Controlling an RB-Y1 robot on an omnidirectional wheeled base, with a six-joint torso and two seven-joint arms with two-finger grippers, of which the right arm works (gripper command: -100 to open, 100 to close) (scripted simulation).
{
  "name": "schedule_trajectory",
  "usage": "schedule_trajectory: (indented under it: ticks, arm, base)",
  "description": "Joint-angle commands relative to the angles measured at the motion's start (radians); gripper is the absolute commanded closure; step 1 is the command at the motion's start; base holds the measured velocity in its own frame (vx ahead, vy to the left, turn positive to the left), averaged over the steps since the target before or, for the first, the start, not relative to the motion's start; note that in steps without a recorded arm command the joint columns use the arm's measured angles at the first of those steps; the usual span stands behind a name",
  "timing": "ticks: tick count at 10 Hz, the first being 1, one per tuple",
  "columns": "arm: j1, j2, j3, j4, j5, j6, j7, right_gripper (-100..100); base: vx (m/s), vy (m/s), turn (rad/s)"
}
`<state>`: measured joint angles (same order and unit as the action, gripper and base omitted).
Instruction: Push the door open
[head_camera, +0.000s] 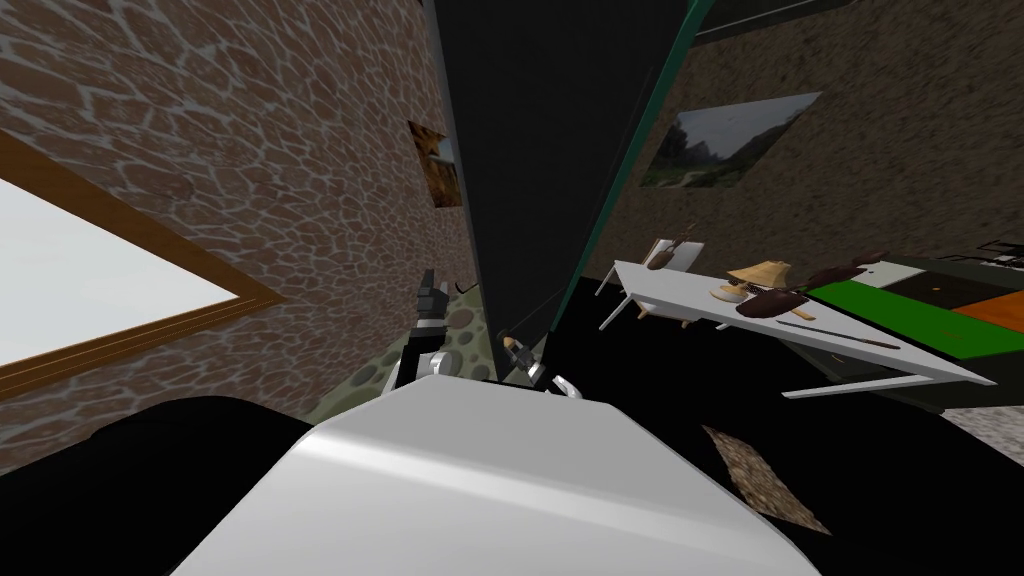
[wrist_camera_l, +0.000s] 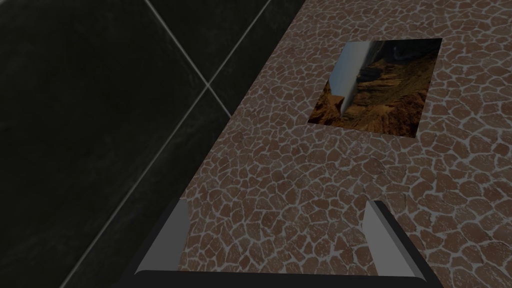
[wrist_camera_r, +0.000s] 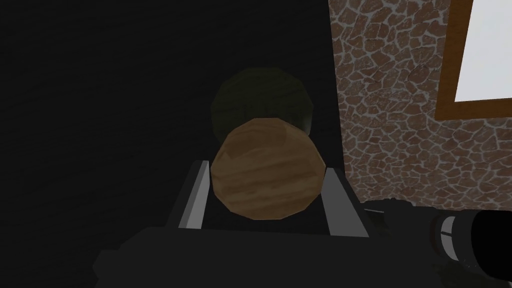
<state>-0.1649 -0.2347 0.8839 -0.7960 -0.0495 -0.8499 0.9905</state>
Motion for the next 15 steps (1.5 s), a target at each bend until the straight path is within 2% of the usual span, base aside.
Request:
schedule_trajectory:
  ticks: [1,3,7,8,12,13,14,15]
  arm:
    - [-0.002,0.006,0.006,-0.001,-0.010,0.001,-0.047,100]
    - [-0.002,0.008,0.011,0.000,-0.020,0.001,-0.085,100]
    - [-0.005,0.014,0.025,0.002,-0.051,0.001,-0.198,100]
    - [-0.005,0.014,0.025,0.002,-0.051,0.001,-0.203,100]
    - [-0.008,0.021,0.041,0.004,-0.087,0.002,-0.318,100]
    - [-0.008,0.021,0.041,0.004,-0.087,0.002,-0.325,100]
    - [-0.010,0.024,0.046,0.005,-0.099,0.002,-0.363,100]
    - [-0.010,0.024,0.046,0.005,-0.099,0.002,-0.366,100]
  base:
    - [0.021,0.027,-0.003]
    - [0.029,0.044,-0.017]
    - [0.025,0.039,-0.026]
    - [0.021,0.023,-0.034]
    - [0.024,0.042,-0.031]
    - [0.028,0.034,-0.016]
    - [0.034,0.042,-0.012]
    - [0.037,0.043,-0.020]
